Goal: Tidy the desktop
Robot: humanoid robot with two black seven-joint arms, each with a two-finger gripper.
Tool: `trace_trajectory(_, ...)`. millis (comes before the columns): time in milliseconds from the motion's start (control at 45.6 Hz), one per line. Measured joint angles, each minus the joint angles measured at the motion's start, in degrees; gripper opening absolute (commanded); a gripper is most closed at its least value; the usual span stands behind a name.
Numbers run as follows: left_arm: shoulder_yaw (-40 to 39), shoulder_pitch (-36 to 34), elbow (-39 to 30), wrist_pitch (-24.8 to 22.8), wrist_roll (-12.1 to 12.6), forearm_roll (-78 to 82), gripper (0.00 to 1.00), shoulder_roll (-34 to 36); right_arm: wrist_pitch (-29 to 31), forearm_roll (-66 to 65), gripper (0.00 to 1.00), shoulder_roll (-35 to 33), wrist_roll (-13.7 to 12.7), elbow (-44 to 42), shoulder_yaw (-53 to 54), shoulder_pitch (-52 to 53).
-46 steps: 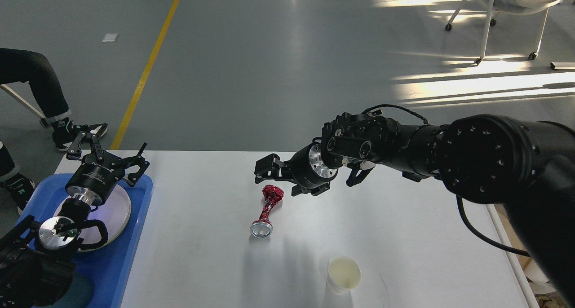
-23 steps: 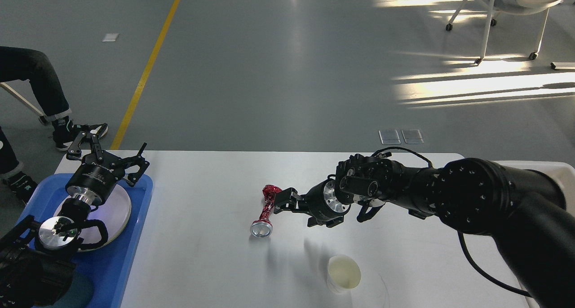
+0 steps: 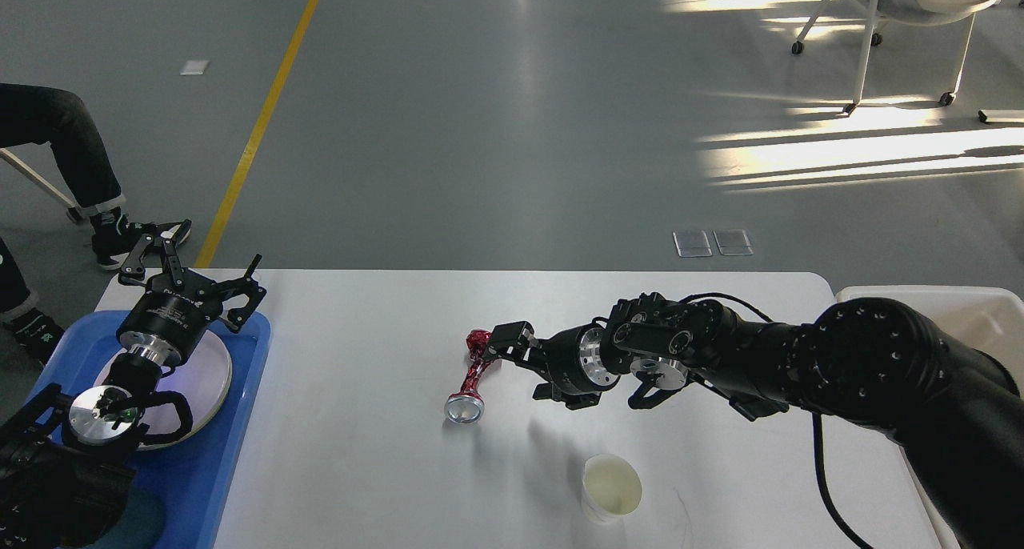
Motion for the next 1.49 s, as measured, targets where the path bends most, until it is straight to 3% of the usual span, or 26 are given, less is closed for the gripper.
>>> trace_trajectory(307,0.0,0.0,0.0,0.0,0.0,0.0,0.96,0.0,4.1,-2.06,1.0,-7.55,0.0,13.75,-8.15,12.1)
trace_trajectory(701,0.0,0.0,0.0,0.0,0.02,0.0,0.96,0.0,5.2,-26.44,1.0,-11.79,0.0,32.23,-12.46,19.54)
trace_trajectory(1139,0.0,0.0,-0.01,0.0,0.02,0.0,0.96,0.0,4.08,-29.66,0.97,-10.57,0.0,30.56,-14.53,15.92)
trace_trajectory(1205,0.0,0.0,-0.01,0.0,-0.01,-0.02,0.96,0.0,3.3,-29.98,0.89,-10.47,0.0,30.37,-15.25,15.45)
trace_trajectory(1336,0.0,0.0,-0.01,0.0,-0.01,-0.03,0.96,0.0,-0.04,-31.18,0.32,-10.49,0.0,30.34,-17.54,14.68)
trace_trajectory(1490,0.0,0.0,-0.01,0.0,-0.01,-0.03,0.96,0.0,-3.21,-33.59,0.06,-10.57,0.0,30.48,-20.26,14.28)
